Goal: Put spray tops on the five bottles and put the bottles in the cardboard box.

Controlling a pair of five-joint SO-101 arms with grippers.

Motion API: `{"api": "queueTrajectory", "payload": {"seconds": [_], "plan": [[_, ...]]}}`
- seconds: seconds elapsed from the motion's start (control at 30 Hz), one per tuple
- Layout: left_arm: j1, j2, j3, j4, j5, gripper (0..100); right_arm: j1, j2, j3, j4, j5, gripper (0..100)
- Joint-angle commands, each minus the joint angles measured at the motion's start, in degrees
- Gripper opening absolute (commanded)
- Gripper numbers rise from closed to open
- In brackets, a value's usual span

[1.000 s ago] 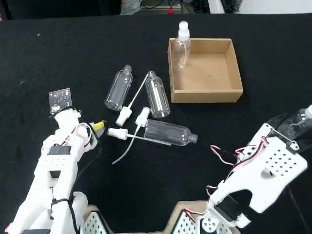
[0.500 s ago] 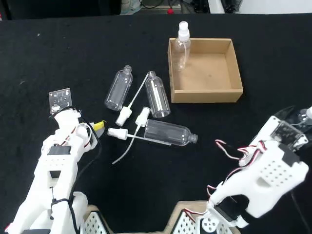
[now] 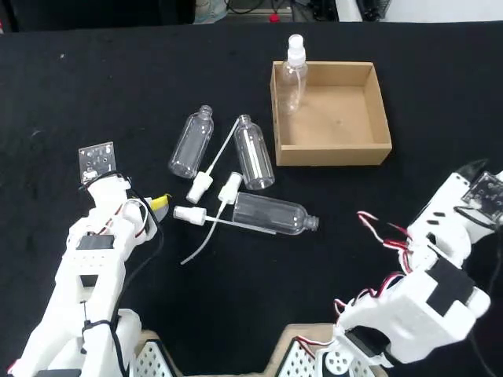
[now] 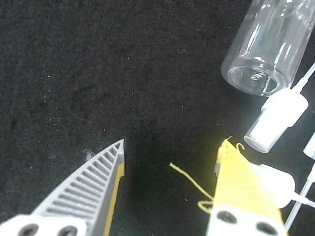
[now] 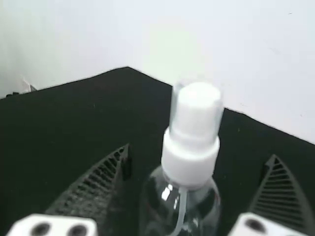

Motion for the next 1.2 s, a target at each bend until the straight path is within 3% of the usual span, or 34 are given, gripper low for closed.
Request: {"api": "queueTrajectory", "payload": {"seconds": [0.0, 0.13, 0.77, 1.17], "plan": [[0.75, -1.23, -0.57, -1.05, -0.26, 29, -1.41, -3.21, 1.45, 0.00, 3.43, 37.2], [0.75, -1.23, -0.48, -1.05, -0.26, 29, -1.85, -3.21, 4.35, -2.02, 6.86, 37.1], [0.75, -1.23, -0.48, -1.23, -0.26, 29, -1.49, -3.30, 15.69, -24.09, 7.30, 37.1], [0.75, -1.23, -0.48, -1.32, -0.26, 29, -1.67, -12.00, 25.27, -25.41, 10.20, 37.1]]}}
